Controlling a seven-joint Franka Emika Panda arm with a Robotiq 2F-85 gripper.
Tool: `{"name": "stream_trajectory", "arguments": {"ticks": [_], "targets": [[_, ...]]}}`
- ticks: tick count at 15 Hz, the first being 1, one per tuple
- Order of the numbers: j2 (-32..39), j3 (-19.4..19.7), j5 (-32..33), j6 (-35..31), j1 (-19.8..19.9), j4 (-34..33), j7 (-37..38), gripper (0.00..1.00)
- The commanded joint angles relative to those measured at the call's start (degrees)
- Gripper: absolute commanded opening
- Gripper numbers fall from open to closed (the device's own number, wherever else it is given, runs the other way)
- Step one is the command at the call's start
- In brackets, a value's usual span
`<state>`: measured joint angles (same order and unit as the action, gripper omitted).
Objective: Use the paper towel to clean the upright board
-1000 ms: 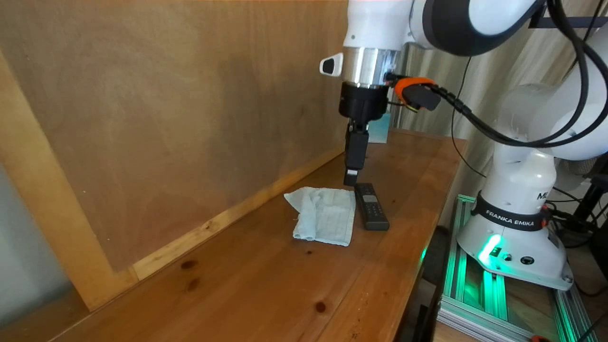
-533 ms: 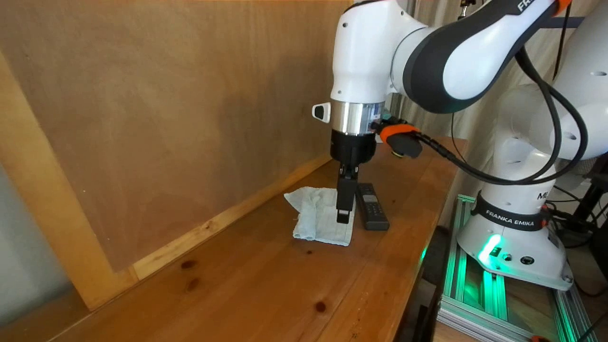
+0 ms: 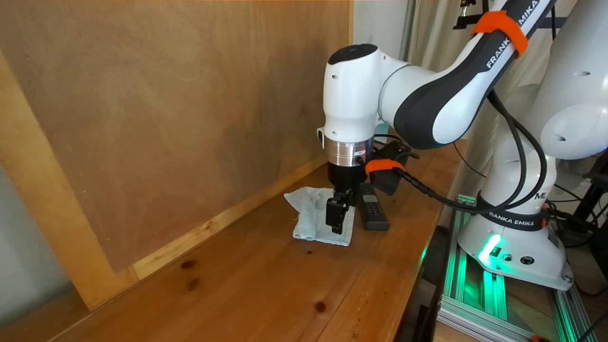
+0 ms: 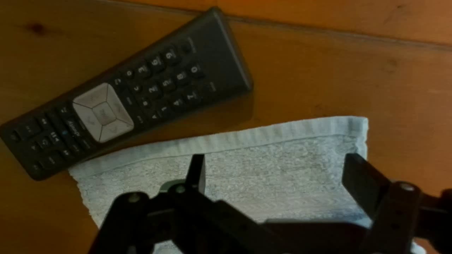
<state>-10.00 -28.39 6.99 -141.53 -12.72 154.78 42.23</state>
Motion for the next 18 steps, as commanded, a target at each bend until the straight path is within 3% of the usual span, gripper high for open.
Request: {"name": "stream_trajectory", "arguments": {"ticks": [1, 8, 18], "targets": [[0.63, 2.09, 0.47, -0.54, -1.56, -0.24, 0.58, 1.00], [2.05, 2.94, 0.37, -1.69, -1.70, -1.04, 0.50, 1.00], [3.77, 5.78, 4.30, -14.83, 1.04, 0.49, 4.02, 1.00]]}}
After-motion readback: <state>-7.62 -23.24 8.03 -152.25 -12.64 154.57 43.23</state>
